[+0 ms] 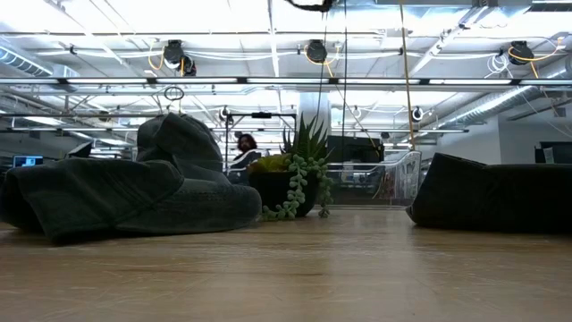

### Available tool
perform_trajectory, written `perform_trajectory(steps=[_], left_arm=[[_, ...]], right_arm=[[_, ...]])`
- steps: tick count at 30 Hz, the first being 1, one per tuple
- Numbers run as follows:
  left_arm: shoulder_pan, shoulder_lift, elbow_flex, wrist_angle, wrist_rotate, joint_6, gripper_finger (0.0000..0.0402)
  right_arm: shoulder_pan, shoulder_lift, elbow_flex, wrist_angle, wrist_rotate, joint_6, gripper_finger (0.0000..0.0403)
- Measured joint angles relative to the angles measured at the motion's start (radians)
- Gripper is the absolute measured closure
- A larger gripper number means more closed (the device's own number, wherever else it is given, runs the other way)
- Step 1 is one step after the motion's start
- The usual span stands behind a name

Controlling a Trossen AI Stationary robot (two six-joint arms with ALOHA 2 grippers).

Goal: Pick & Place hat
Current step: Put the gray cap into the left transparent bin

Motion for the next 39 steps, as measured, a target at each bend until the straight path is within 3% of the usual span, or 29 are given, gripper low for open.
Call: perform_trajectory(steps=[4, 6, 14, 21, 27, 33, 39], left_arm=[[0.0, -0.002, 0.0, 0.002, 0.079, 0.001, 0.0354], [-0.001, -0.004, 0.0, 0.003, 0.121, 0.0, 0.0385], [0.029, -0.004, 0.0, 0.002, 0.196, -0.095, 0.0392], [0.086, -0.002, 0.0, 0.0, 0.333, -0.225, 0.0392], [0.109, -0.002, -0.001, 0.001, 0.445, -0.304, 0.0392], [0.108, -0.002, -0.001, -0.012, 0.518, -0.399, 0.0392], [0.093, -0.002, -0.001, -0.155, 0.531, -0.409, 0.0392]], right_arm=[[-0.011, -0.001, 0.0, -0.019, -0.004, 0.0, 0.0403], [-0.013, -0.002, 0.0, -0.038, -0.004, 0.0, 0.0403], [-0.014, -0.006, 0.0, -0.066, 0.014, 0.069, 0.0378], [-0.02, -0.065, 0.0, -0.25, 0.013, 0.208, 0.0301], [-0.02, -0.115, 0.0, -0.381, -0.092, 0.215, 0.0244], [-0.051, -0.142, 0.0, -0.395, -0.073, 0.303, 0.0221], [-0.091, -0.13, 0.0, -0.405, -0.076, 0.387, 0.0218]])
